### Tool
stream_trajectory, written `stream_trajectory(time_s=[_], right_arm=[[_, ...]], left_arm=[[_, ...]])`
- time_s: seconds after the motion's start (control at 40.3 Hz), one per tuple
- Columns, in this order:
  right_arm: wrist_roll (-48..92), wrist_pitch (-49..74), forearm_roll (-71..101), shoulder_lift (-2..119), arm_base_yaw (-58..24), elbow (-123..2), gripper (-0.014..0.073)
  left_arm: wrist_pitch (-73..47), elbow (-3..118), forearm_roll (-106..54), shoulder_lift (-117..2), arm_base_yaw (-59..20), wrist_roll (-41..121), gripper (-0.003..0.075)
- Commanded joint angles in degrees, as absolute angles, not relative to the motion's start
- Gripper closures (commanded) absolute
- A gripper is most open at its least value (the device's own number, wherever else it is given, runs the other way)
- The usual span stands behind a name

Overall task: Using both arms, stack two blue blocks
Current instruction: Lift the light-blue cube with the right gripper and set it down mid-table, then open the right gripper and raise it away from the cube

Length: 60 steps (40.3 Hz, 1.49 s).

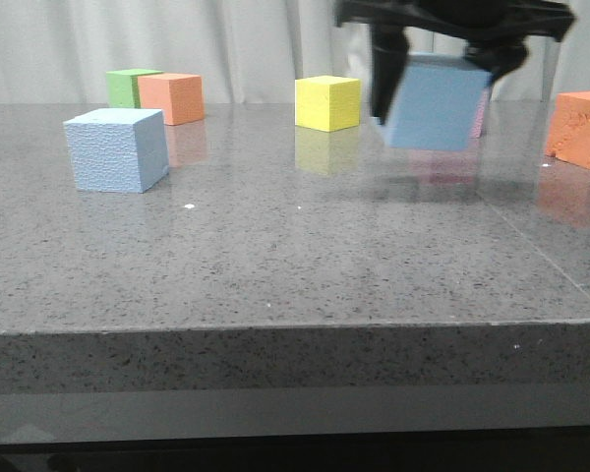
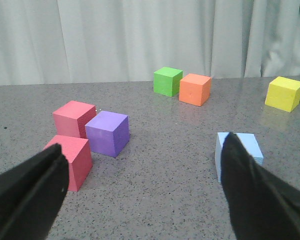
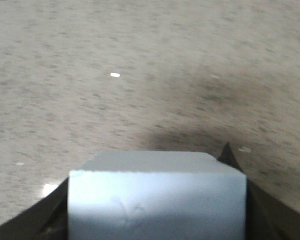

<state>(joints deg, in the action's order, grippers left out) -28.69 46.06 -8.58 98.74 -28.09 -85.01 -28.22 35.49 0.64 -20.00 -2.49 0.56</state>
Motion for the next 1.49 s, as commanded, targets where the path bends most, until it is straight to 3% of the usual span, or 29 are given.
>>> stream_trajectory(time_s=[0.0,0.323,0.546,0.745,1.043,1.465], right_arm=[[-28.8,46.5,-9.5,99.3,-30.0,-91.3,0.0127],[-34.2,52.6,-11.3,110.7,-34.7,-105.0,0.0127],[-34.7,54.3,-12.1,112.0,-34.7,-106.4,0.0121],[-35.8,54.2,-12.1,112.0,-34.7,-106.4,-0.0022],[-36.5,55.6,-12.0,110.9,-34.7,-107.3,-0.0041],[-5.3,66.2,-3.9,95.1,-31.3,-101.6,-0.0041]], left_arm=[[-23.3,36.9,0.6,-20.9,-2.6,0.0,0.0113],[-23.3,36.9,0.6,-20.9,-2.6,0.0,0.0113],[-23.3,36.9,0.6,-20.9,-2.6,0.0,0.0113],[-23.3,36.9,0.6,-20.9,-2.6,0.0,0.0113],[-23.3,36.9,0.6,-20.9,-2.6,0.0,0.0113],[-23.3,36.9,0.6,-20.9,-2.6,0.0,0.0113]])
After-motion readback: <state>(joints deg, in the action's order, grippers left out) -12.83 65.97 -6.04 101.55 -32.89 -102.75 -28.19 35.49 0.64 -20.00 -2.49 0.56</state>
